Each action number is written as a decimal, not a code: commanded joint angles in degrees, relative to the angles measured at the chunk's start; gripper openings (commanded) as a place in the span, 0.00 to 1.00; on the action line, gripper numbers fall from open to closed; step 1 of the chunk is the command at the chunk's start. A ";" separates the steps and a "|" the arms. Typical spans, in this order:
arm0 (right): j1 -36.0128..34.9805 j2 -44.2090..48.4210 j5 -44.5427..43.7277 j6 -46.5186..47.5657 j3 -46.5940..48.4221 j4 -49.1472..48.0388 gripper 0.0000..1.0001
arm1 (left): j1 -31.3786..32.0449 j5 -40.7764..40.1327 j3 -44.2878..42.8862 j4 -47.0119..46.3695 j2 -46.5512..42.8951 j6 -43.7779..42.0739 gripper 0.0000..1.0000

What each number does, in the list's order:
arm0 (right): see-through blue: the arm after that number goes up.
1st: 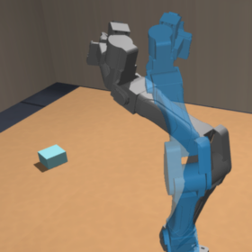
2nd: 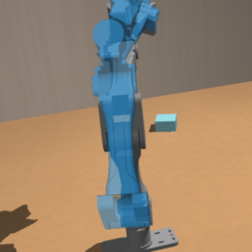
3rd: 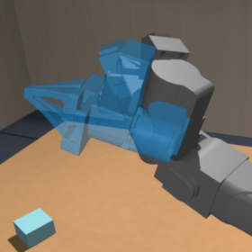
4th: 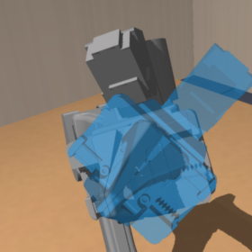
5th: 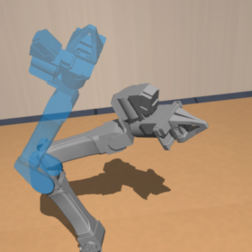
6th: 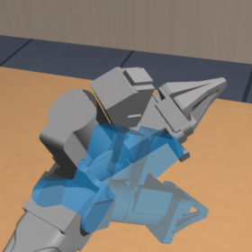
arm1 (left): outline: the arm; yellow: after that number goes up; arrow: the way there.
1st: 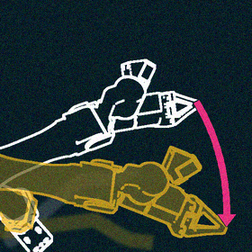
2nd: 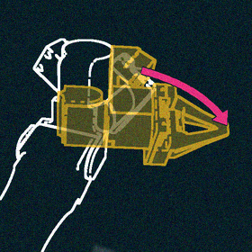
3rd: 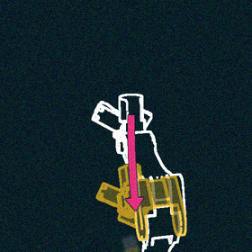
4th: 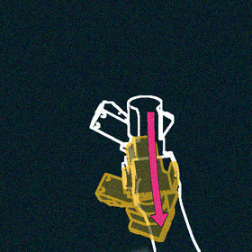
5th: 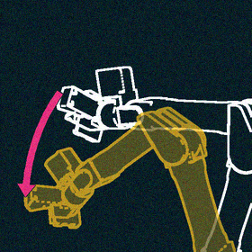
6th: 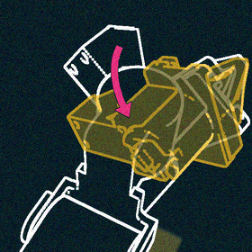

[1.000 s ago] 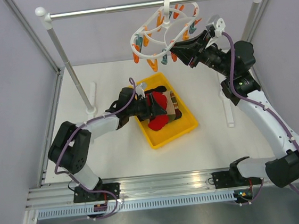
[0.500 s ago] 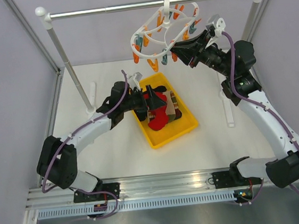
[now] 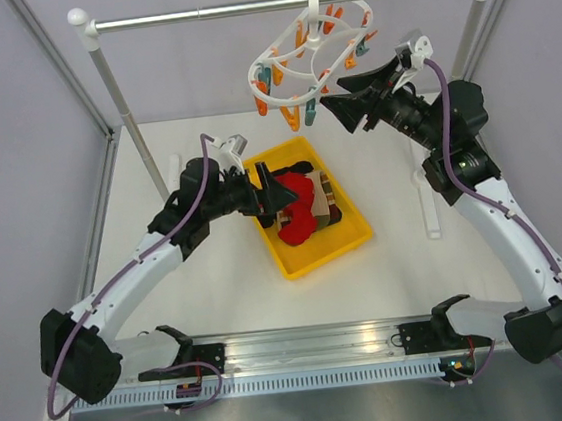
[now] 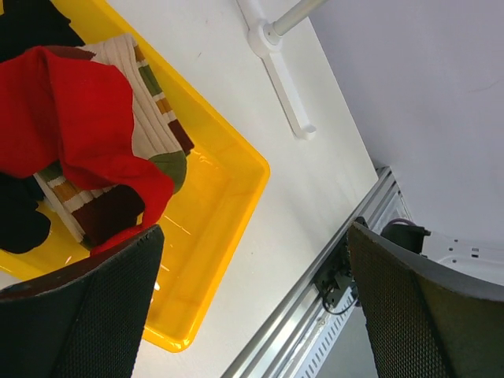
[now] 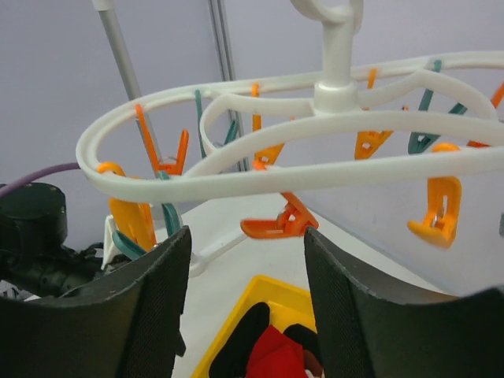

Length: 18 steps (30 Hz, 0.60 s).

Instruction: Remove the socks clipped to the hanger

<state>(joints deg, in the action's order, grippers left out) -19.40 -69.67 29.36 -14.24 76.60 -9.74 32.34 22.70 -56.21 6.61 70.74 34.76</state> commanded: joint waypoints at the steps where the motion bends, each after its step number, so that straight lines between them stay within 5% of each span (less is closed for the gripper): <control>1: -0.11 2.96 -3.69 -2.45 -1.80 3.05 0.64 | -0.08 1.47 -0.40 4.10 -4.29 -4.08 1.00; 9: -0.11 11.81 -12.31 -7.20 -16.53 9.56 0.69 | -0.08 4.10 0.04 9.99 -11.49 -8.83 1.00; 10: -0.11 12.97 -13.01 -7.55 -18.48 9.56 0.95 | -0.08 4.37 0.30 10.35 -12.63 -9.18 1.00; 11: -0.11 14.02 -13.80 -7.99 -20.07 11.74 0.98 | -0.08 4.28 0.48 11.57 -13.51 -9.62 1.00; 18: -0.11 23.95 -20.20 -11.41 -31.41 17.47 0.98 | -0.08 -1.76 0.48 18.34 -18.18 -16.82 1.00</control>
<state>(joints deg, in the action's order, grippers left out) -19.40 -49.69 14.76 -22.52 47.07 5.06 32.34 24.38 -55.75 20.67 53.63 23.86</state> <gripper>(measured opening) 0.982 0.994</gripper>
